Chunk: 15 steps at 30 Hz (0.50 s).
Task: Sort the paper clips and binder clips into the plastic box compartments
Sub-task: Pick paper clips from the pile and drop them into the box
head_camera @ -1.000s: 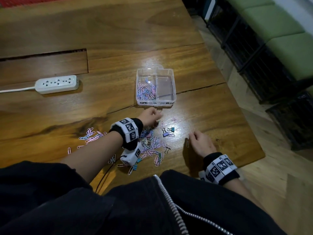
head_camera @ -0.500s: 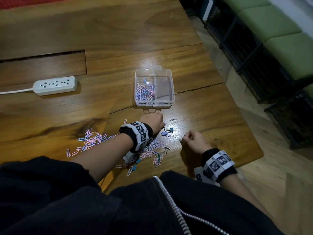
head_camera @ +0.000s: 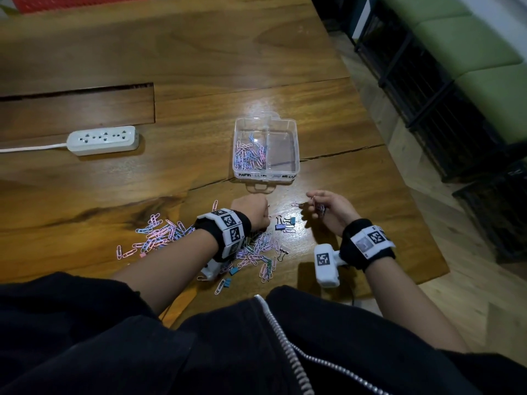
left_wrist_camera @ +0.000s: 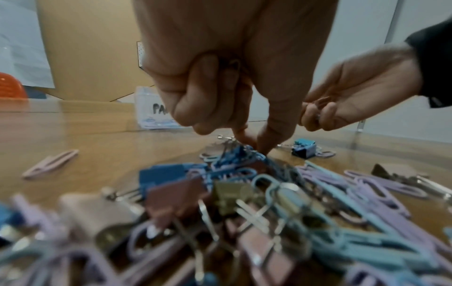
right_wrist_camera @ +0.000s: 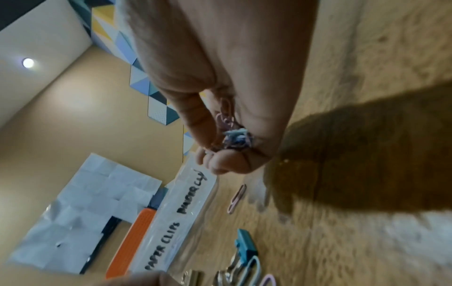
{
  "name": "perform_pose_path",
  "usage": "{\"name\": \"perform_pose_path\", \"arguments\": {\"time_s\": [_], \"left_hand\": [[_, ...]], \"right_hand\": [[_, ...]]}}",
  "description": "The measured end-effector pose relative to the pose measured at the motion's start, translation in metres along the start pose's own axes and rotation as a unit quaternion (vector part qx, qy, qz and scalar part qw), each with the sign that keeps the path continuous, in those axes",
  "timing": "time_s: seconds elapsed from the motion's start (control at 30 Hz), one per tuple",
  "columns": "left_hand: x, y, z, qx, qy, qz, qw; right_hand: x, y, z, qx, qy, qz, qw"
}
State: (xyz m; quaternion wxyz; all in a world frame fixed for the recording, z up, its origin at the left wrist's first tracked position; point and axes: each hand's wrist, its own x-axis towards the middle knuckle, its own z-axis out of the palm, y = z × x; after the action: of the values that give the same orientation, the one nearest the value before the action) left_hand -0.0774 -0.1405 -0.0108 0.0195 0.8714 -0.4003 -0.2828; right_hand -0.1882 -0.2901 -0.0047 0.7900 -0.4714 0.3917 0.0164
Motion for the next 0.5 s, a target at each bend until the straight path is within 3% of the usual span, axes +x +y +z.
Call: {"name": "perform_pose_path", "arguments": {"time_s": [0.07, 0.13, 0.17, 0.23, 0.27, 0.3, 0.37, 0.4, 0.43, 0.5], "left_hand": [[-0.001, 0.002, -0.001, 0.019, -0.009, -0.001, 1.0], [-0.002, 0.003, -0.001, 0.025, -0.01, 0.007, 1.0], [-0.002, 0.003, 0.0, -0.004, -0.009, 0.013, 1.0], [-0.004, 0.002, -0.003, -0.172, -0.01, 0.008, 0.985], [-0.005, 0.001, -0.005, -0.287, -0.011, -0.005, 0.958], [-0.006, -0.002, -0.009, -0.405, -0.014, -0.019, 0.914], [-0.007, -0.006, -0.014, -0.607, -0.038, -0.042, 0.793], [-0.008, -0.007, -0.017, -0.663, -0.052, -0.051, 0.745], [-0.008, -0.009, -0.018, -0.681, -0.059, -0.058, 0.727], [-0.007, -0.009, -0.018, -0.66, -0.062, -0.062, 0.746]], "right_hand": [[0.005, -0.002, 0.006, -0.015, 0.016, 0.007, 1.0], [0.016, 0.002, 0.009, -0.12, 0.069, -0.004, 0.99], [0.02, 0.004, 0.011, -0.196, 0.088, -0.02, 0.976], [0.027, 0.01, 0.015, -0.324, 0.096, -0.07, 0.939], [0.029, 0.012, 0.016, -0.379, 0.092, -0.086, 0.917], [0.031, 0.013, 0.017, -0.427, 0.09, -0.095, 0.895], [0.032, 0.017, 0.017, -0.491, 0.088, -0.105, 0.861], [0.031, 0.018, 0.017, -0.503, 0.087, -0.108, 0.853], [0.031, 0.019, 0.017, -0.513, 0.088, -0.109, 0.847], [0.028, 0.021, 0.018, -0.535, 0.096, -0.107, 0.832]]}}
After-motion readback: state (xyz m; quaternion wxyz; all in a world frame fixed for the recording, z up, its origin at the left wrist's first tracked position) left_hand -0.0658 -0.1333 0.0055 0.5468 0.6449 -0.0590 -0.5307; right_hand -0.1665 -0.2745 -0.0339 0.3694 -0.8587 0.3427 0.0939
